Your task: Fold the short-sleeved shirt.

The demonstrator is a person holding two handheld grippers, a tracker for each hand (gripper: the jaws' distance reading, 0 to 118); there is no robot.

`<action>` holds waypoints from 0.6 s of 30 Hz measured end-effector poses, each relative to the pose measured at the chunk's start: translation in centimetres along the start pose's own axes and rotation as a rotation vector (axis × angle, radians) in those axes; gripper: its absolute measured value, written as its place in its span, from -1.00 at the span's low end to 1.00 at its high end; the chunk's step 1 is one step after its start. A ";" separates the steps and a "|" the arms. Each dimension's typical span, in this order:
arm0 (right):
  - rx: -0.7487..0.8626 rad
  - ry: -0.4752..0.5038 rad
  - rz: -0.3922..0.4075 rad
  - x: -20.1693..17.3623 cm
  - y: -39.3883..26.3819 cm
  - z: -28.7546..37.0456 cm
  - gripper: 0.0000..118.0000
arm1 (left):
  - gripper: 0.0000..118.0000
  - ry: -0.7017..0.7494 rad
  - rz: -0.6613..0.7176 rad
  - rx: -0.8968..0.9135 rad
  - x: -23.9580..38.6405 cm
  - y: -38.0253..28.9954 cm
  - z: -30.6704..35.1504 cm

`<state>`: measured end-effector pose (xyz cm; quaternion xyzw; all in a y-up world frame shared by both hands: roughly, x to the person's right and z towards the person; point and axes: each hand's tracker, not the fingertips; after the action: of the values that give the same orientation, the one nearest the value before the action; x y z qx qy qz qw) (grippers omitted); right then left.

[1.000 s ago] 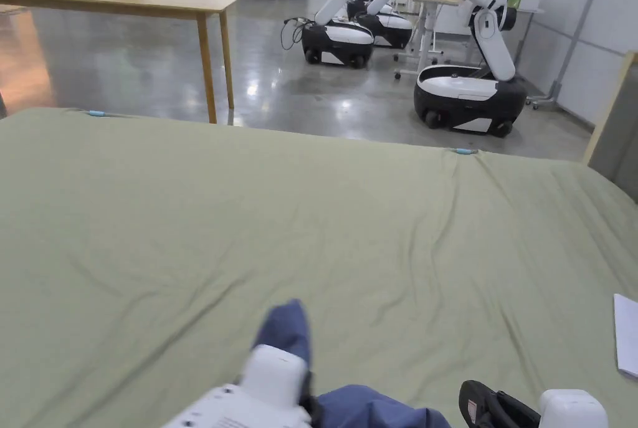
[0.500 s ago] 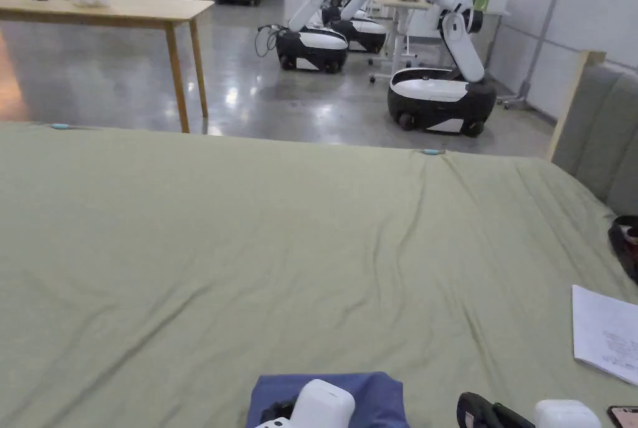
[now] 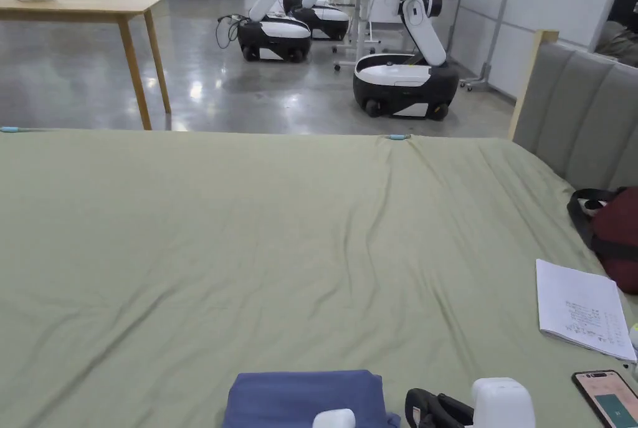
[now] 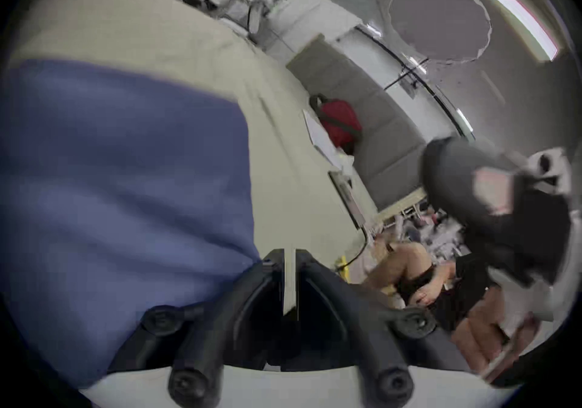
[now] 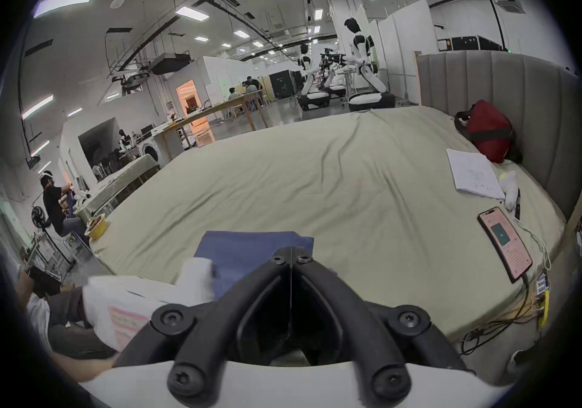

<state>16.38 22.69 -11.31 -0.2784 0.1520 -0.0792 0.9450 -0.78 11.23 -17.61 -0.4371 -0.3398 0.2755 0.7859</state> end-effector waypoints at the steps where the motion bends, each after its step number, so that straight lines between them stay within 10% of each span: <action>1: -0.008 0.013 -0.002 -0.2 -0.1 -0.2 -0.98 | -0.88 0.024 0.012 0.018 0.1 -0.3 0.4; 10: -0.132 0.207 -0.198 0.0 -2.3 -6.6 -0.98 | -0.86 0.206 -0.022 0.280 -5.7 -0.3 16.0; 11: -0.154 0.223 -0.216 0.3 -2.9 -7.5 -0.98 | -0.64 0.231 -0.007 0.311 -6.6 -0.2 17.3; 14: -0.218 0.151 -0.248 1.0 -4.5 -9.0 -0.98 | 0.93 0.255 0.100 0.366 -9.0 0.2 20.0; 18: -0.193 0.131 -0.304 2.4 -5.2 -8.2 -0.98 | 0.97 0.048 0.278 0.336 -11.9 0.3 18.1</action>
<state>15.63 13.65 -15.57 -0.3817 0.1764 -0.2239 0.8793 -22.24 11.71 -14.34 -0.3490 -0.2070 0.4235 0.8099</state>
